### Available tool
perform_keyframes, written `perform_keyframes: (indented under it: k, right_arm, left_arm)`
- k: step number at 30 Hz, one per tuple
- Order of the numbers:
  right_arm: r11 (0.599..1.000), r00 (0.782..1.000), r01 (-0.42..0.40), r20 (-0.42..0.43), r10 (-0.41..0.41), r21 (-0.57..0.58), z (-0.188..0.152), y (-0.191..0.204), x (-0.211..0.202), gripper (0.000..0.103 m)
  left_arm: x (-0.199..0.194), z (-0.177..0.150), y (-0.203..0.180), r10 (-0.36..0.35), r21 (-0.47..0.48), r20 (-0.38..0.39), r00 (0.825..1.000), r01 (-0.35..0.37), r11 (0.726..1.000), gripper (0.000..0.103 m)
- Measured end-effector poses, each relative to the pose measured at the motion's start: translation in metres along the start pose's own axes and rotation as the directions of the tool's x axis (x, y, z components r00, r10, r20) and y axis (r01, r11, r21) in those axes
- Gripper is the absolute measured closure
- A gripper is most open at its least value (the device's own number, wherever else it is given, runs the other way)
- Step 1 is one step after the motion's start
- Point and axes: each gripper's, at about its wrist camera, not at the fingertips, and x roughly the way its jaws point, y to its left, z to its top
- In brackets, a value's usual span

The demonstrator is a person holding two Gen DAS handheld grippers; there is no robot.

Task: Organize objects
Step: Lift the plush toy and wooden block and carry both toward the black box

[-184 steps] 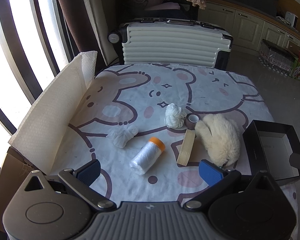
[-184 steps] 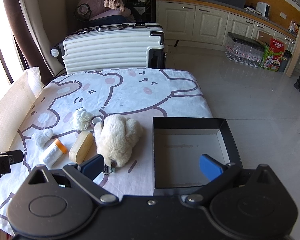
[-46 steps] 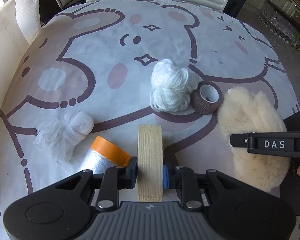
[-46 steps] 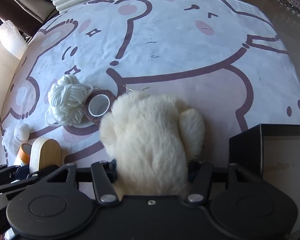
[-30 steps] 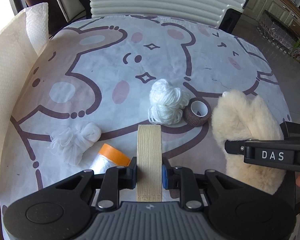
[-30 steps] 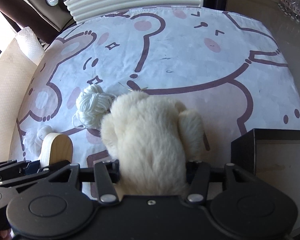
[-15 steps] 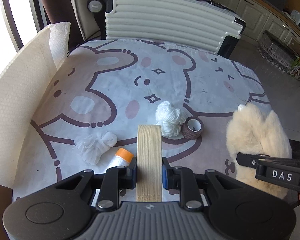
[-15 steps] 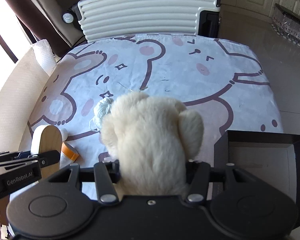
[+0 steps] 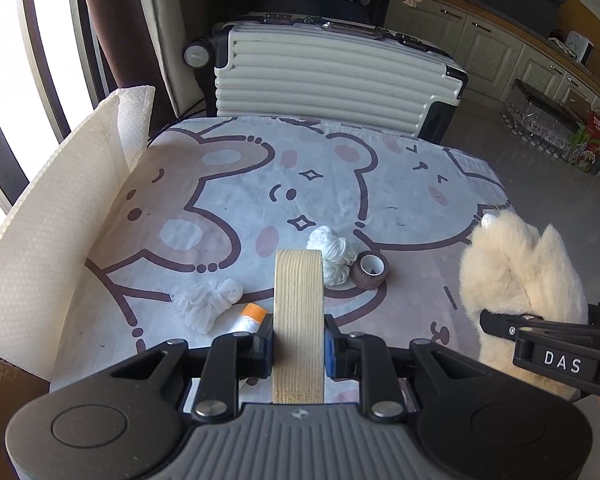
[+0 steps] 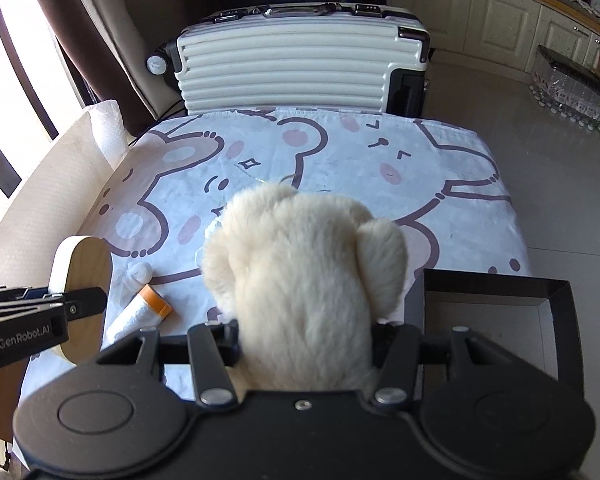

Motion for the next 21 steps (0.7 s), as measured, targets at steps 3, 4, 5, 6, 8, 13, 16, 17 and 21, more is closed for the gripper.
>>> perform_keyframes:
  k: [3, 4, 5, 6, 8, 13, 16, 17, 21]
  right_arm:
    - [1.0, 1.0, 0.013, 0.022, -0.013, 0.003, -0.002, -0.002, -0.01, 0.05]
    - [1.0, 0.999, 0.016, 0.028, -0.016, 0.005, -0.002, -0.002, -0.013, 0.05]
    - [1.0, 0.999, 0.017, 0.032, -0.018, 0.007, -0.003, -0.003, -0.016, 0.05]
    - [1.0, 0.999, 0.019, 0.037, -0.019, 0.009, -0.004, -0.004, -0.019, 0.05]
    - [1.0, 0.999, 0.019, 0.046, -0.02, 0.014, -0.005, -0.006, -0.024, 0.05]
    - [1.0, 0.998, 0.029, 0.058, -0.029, 0.005, -0.008, -0.006, -0.033, 0.05]
    - [1.0, 0.997, 0.027, 0.068, -0.028, 0.005, -0.009, -0.007, -0.038, 0.05]
    - [1.0, 0.997, 0.027, 0.071, -0.027, 0.007, -0.01, -0.007, -0.039, 0.05]
    - [1.0, 0.996, 0.017, 0.085, -0.018, 0.004, -0.011, -0.007, -0.044, 0.05]
  left_arm:
    - [-0.008, -0.003, 0.0, 0.024, 0.009, 0.017, 1.0, -0.024, 1.0, 0.079]
    - [-0.01, -0.003, 0.0, 0.029, 0.01, 0.022, 0.999, -0.029, 1.0, 0.079]
    - [-0.013, -0.004, 0.0, 0.032, 0.01, 0.026, 0.999, -0.032, 0.999, 0.079]
    - [-0.015, -0.005, 0.001, 0.034, 0.007, 0.031, 0.999, -0.034, 0.999, 0.079]
    - [-0.019, -0.006, 0.001, 0.038, 0.006, 0.037, 0.999, -0.038, 0.999, 0.079]
    - [-0.029, -0.008, -0.001, 0.062, 0.019, 0.062, 0.996, -0.063, 0.998, 0.079]
    - [-0.034, -0.009, -0.002, 0.066, 0.019, 0.073, 0.995, -0.067, 0.998, 0.079]
    - [-0.035, -0.009, -0.002, 0.067, 0.019, 0.075, 0.995, -0.069, 0.997, 0.079]
    - [-0.039, -0.011, -0.003, 0.081, 0.026, 0.085, 0.993, -0.083, 0.996, 0.079]
